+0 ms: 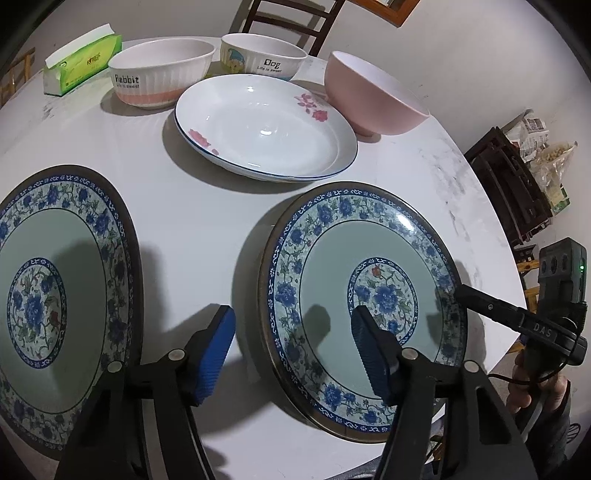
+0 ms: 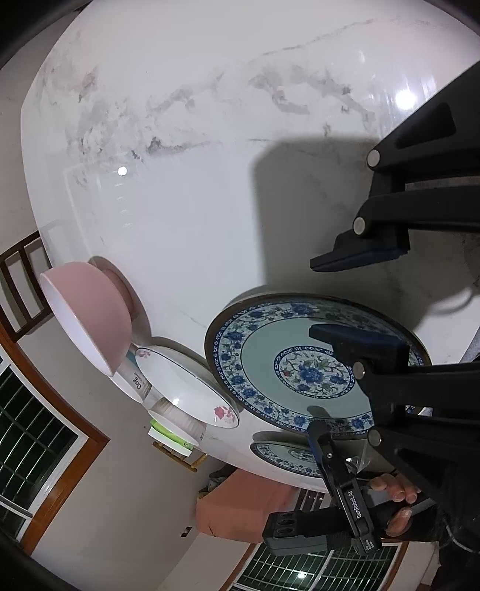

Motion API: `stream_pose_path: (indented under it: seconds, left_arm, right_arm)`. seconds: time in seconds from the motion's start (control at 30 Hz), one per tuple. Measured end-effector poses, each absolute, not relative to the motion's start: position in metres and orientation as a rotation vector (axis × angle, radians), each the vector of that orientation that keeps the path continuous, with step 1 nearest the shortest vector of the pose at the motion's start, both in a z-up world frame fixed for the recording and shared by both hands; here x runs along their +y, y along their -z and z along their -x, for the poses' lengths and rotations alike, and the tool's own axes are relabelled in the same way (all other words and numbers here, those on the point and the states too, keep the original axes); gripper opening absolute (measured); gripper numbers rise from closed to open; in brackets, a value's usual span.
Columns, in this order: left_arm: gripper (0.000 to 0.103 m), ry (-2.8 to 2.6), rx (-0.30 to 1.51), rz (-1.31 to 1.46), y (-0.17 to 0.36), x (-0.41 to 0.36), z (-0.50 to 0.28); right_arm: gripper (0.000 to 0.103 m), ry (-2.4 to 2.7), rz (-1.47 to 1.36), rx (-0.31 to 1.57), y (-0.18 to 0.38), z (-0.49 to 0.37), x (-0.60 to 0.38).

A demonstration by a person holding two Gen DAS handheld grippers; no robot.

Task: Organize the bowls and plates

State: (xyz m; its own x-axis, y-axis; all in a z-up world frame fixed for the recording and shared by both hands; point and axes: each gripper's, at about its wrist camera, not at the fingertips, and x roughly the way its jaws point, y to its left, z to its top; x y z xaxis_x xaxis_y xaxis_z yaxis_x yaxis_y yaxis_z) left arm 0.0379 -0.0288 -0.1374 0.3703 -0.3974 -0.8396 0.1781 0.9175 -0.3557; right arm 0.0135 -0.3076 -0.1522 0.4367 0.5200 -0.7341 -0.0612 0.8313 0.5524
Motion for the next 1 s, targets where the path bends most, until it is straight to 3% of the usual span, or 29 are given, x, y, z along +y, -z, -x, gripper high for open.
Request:
stream_pose_path:
  seconds: [0.47, 0.73, 1.0]
  left_arm:
    - [0.057, 0.389, 1.135, 0.230, 0.1386, -0.0248, -0.0398]
    - [0.041, 0.419, 1.142, 0.231, 0.1391, -0.0240, -0.0394]
    - [0.035, 0.430, 1.145, 0.227, 0.1393, -0.0267, -0.0391]
  right_arm:
    - [0.030, -0.394, -0.508, 1.061, 0.1540, -0.0145, -0.3073]
    - [0.030, -0.407, -0.506, 1.060, 0.1544, -0.0165, -0.3042]
    - [0.029, -0.410, -0.504, 1.064, 0.1538, -0.0167, -0.2992]
